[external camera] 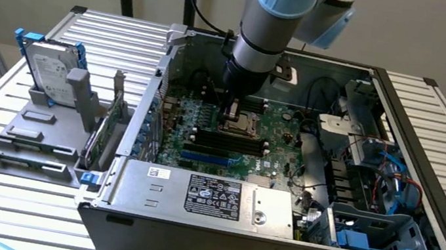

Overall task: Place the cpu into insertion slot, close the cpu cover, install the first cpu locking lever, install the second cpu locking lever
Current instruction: 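Close the cpu cover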

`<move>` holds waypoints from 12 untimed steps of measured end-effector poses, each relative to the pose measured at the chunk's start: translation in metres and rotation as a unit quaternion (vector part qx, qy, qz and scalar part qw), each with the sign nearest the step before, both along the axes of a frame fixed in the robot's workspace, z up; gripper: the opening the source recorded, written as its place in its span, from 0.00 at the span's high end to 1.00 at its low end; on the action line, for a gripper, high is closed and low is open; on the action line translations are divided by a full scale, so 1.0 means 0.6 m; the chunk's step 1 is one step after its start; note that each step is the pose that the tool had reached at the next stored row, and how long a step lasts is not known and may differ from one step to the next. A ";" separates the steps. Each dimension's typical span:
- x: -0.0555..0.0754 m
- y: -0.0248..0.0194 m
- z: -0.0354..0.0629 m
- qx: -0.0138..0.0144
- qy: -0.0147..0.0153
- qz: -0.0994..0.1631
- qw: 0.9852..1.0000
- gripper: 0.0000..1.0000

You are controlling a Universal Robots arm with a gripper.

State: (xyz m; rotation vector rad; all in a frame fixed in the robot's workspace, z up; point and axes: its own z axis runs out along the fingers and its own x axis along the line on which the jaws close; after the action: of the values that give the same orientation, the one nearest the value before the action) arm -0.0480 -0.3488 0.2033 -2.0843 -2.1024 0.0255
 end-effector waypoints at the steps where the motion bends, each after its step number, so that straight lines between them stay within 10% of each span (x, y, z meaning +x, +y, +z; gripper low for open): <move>1: 0.000 0.0001 0.000 0.000 0.000 0.000 1.000 0.89; 12: -0.016 0.0006 0.016 0.000 0.003 0.000 1.000 0.89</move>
State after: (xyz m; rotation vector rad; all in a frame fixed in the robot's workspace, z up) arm -0.0578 -0.3485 0.2129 -2.0812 -2.0988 0.0320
